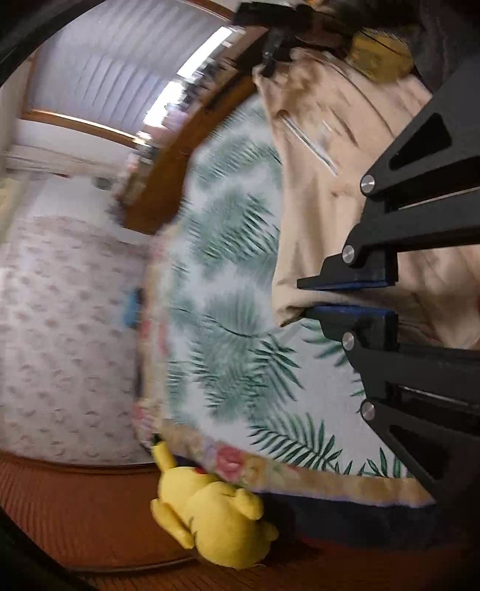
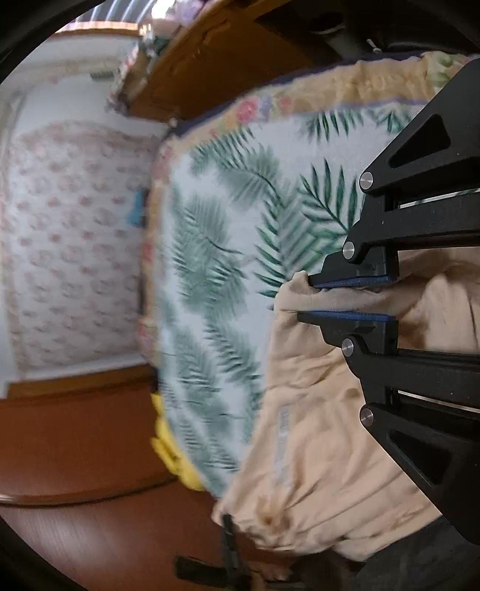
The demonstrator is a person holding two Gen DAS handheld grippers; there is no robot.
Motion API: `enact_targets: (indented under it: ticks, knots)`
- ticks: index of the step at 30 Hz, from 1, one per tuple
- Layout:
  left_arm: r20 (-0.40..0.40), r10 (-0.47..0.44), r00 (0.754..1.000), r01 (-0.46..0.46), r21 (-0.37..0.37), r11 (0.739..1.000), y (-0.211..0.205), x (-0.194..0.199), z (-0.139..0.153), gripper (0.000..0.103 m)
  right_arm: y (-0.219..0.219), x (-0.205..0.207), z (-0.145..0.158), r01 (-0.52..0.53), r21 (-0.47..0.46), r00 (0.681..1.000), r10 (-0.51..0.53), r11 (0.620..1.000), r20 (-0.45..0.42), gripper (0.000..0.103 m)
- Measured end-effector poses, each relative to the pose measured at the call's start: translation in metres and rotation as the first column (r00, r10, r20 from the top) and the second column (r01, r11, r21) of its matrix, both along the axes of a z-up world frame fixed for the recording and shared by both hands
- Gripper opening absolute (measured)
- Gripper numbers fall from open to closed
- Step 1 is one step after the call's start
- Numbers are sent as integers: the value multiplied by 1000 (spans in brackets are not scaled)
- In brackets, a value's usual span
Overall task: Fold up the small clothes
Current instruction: 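Lift the hem with both grippers and fold it over toward the collar, release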
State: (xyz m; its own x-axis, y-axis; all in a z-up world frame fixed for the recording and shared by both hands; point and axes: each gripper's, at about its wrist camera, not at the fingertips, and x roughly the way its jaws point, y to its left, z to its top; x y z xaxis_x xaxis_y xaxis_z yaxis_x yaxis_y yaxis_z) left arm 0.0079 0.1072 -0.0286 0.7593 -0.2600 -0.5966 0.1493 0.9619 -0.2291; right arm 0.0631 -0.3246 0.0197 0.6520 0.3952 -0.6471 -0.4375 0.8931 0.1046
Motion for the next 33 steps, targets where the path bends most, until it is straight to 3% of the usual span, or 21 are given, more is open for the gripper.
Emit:
enact_targets:
  ticks: [8,14,20,29,33]
  knots:
    - [207,-12,978,31,-93,995,2,-62,89,4,-9,-65,95,5,135,978,-33,991,204,7]
    - [334,-14,943,46,-88,995,6,-101,158,4,-18,-106,171,-30,171,949,-25,985,313,7]
    - [450,-40,892,69,-48,996,6,-115,222,4,-25,-135,249,-75,179,908,-7,981,420,7]
    - [613,-47,788,53,8,999,13,-121,312,4,-14,-162,376,-105,83,792,33,991,610,7]
    - [660,-29,751,33,5,999,27,-125,340,4,-17,-162,419,-93,78,762,21,993,647,7]
